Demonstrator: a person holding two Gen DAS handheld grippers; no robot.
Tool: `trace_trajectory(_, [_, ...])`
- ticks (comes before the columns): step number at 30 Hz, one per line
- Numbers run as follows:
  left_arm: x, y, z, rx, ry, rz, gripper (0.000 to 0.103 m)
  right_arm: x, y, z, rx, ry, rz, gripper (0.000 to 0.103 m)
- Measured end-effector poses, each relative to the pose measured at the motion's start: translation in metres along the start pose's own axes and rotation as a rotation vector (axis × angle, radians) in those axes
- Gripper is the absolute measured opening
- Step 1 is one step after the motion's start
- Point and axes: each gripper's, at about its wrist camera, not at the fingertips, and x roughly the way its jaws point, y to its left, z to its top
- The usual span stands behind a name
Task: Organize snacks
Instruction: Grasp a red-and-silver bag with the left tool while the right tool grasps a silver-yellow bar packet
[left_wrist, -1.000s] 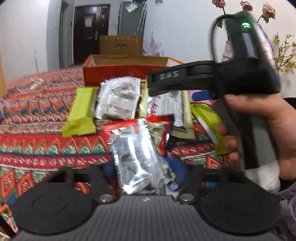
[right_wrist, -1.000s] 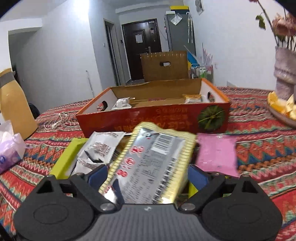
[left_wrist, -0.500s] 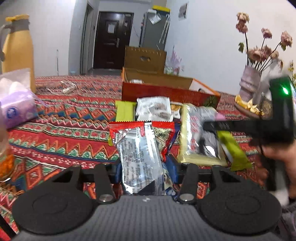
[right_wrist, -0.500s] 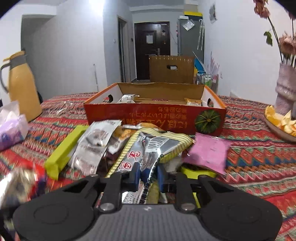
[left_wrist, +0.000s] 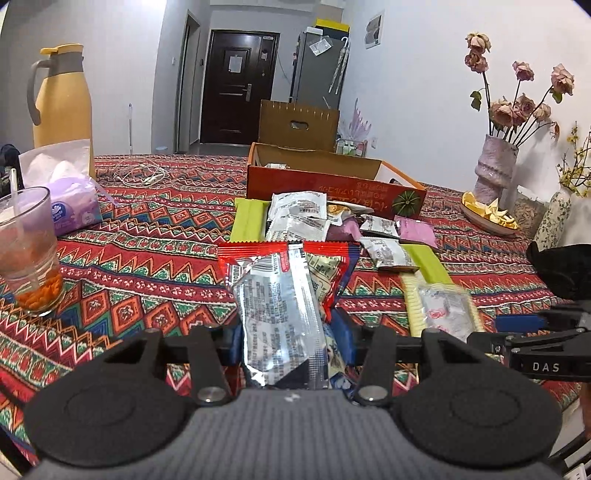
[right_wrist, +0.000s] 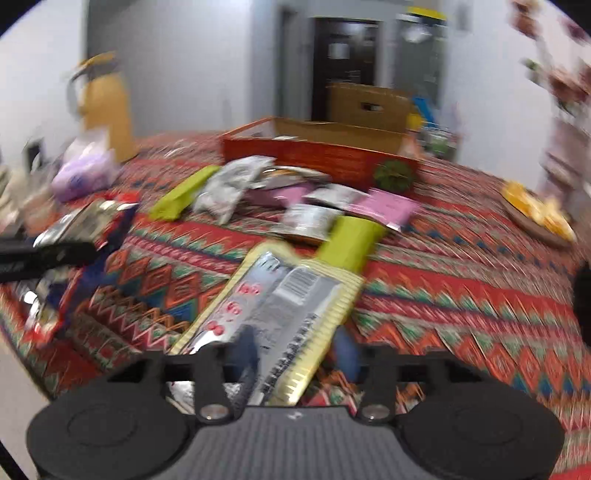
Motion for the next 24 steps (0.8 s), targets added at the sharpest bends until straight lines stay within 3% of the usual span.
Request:
trace_trajectory(4, [-0.008, -0.008, -0.002, 0.010, -0.002, 0.015, 0.048, 0.005, 0.000, -0.013, 0.221, -0.041, 0.107, 0.082])
trace_trajectory(9, [-0.015, -0.012, -0.001, 0.027, -0.010, 0.035, 0.048, 0.035, 0.029, -0.009, 0.186, -0.060, -0.015, 0.087])
trace_trajectory(13, [-0.020, -0.011, -0.003, 0.033, -0.008, 0.053, 0.048, 0.034, 0.049, -0.014, 0.031, -0.056, -0.045, 0.062])
trace_trajectory(17, [-0.021, -0.009, -0.003, 0.036, -0.002, 0.052, 0.048, 0.012, 0.054, -0.021, -0.056, -0.052, -0.008, 0.047])
trace_trajectory(19, [-0.018, -0.011, 0.000, 0.036, 0.001, 0.043, 0.048, 0.000, 0.054, -0.021, -0.084, -0.053, 0.000, 0.042])
trace_trajectory(24, [-0.005, -0.009, 0.028, 0.012, -0.024, -0.017, 0.048, -0.024, 0.029, 0.001, -0.005, -0.109, 0.106, 0.041])
